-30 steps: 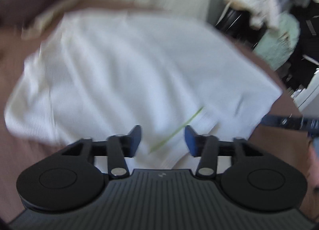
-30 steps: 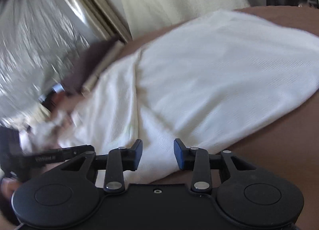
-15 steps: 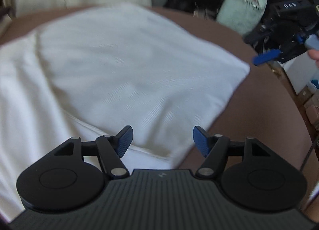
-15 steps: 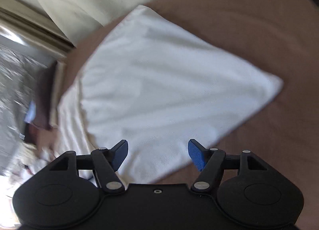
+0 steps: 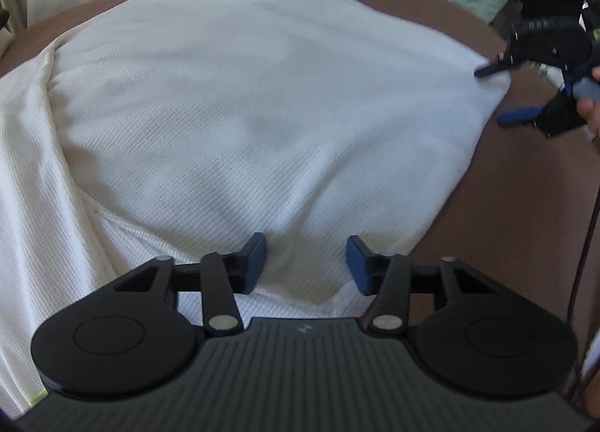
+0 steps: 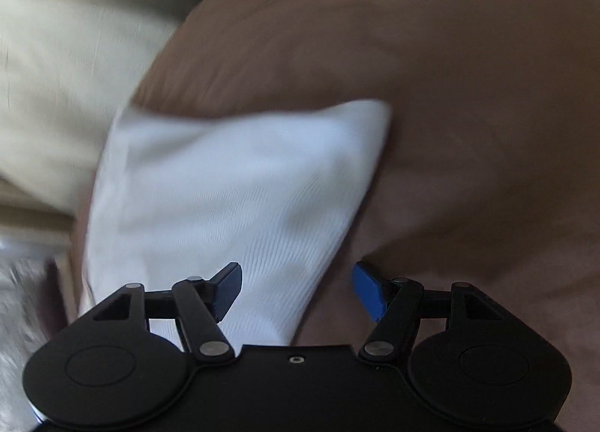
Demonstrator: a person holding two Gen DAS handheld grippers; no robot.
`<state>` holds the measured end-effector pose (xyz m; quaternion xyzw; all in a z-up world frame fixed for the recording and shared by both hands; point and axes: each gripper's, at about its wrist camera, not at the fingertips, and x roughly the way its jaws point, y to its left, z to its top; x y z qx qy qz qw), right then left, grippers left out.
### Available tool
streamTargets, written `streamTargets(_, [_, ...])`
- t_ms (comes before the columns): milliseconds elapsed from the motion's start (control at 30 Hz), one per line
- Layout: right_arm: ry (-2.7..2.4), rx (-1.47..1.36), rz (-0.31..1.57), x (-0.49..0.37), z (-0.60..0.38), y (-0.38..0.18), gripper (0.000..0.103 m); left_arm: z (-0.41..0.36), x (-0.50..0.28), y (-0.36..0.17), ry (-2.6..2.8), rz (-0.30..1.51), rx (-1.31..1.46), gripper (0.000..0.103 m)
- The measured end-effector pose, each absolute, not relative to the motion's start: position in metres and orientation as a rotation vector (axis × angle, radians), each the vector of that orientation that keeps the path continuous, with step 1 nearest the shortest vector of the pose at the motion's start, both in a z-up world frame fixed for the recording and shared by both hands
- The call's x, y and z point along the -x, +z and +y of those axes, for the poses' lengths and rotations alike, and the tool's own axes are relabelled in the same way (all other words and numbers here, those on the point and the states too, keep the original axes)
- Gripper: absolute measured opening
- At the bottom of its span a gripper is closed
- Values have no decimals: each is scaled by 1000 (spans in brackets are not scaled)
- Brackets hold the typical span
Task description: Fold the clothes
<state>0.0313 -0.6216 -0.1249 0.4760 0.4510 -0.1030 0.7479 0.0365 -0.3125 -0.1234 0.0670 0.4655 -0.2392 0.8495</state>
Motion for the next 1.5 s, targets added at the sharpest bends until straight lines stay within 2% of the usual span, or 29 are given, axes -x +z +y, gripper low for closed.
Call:
streamTargets(100, [-218, -1060, 904, -32, -621, -139, 73, -309, -36, -123, -513, 1002, -84, 32])
streamTargets(133, [-210, -1021, 879, -36, -619, -136, 73, -305, -39, -125, -523, 1029, -29, 25])
streamTargets(200, [-203, -935, 826, -45, -615, -130, 70, -295, -44, -129, -541, 1078, 80, 25])
streamTargets(233, [-220, -905, 806, -50, -611, -129, 56, -292, -45, -131, -545, 1092, 116, 25])
streamTargets(267, [-230, -936, 792, -56, -611, -131, 25, -289, -45, -130, -547, 1094, 127, 25])
streamTargets(300, [-240, -972, 779, -61, -613, -134, 9, -287, -45, -128, -551, 1095, 135, 25])
streamTargets(400, [-250, -1110, 691, -69, -611, -143, 8, -277, -42, -110, -572, 1072, 136, 25])
streamTargets(467, [-211, -1075, 673, -74, -597, -139, 8, -260, -38, -88, -569, 1007, 133, 25])
streamTargets(567, [-119, -826, 666, -78, -566, -108, 8, -222, -37, -59, -522, 923, 171, 25])
streamTargets(700, [148, -760, 534, -64, -509, -55, 7, -165, -35, -30, -429, 832, 175, 25])
streamTargets(767, [310, -744, 500, -56, -463, -35, 7, -135, -33, -21, -381, 796, 197, 25])
streamTargets(833, [513, -574, 544, -47, -396, -16, 7, -106, -32, -16, -346, 774, 225, 25])
streamTargets(933, [762, -205, 629, -12, -307, -10, 7, -69, -25, -21, -307, 763, 265, 25])
streamTargets(1133, [846, 99, 940, 7, -237, -79, 7, -42, -10, -69, -355, 789, 379, 25])
streamTargets(1267, [788, 111, 1023, 4, -229, -103, 7, -48, -10, -101, -406, 840, 426, 25])
streamTargets(1300, [787, 100, 1022, 3, -229, -102, 7, -48, -12, -105, -415, 850, 434, 30])
streamTargets(1500, [821, -76, 892, -1, -252, -74, 7, -43, -12, -100, -408, 817, 470, 30])
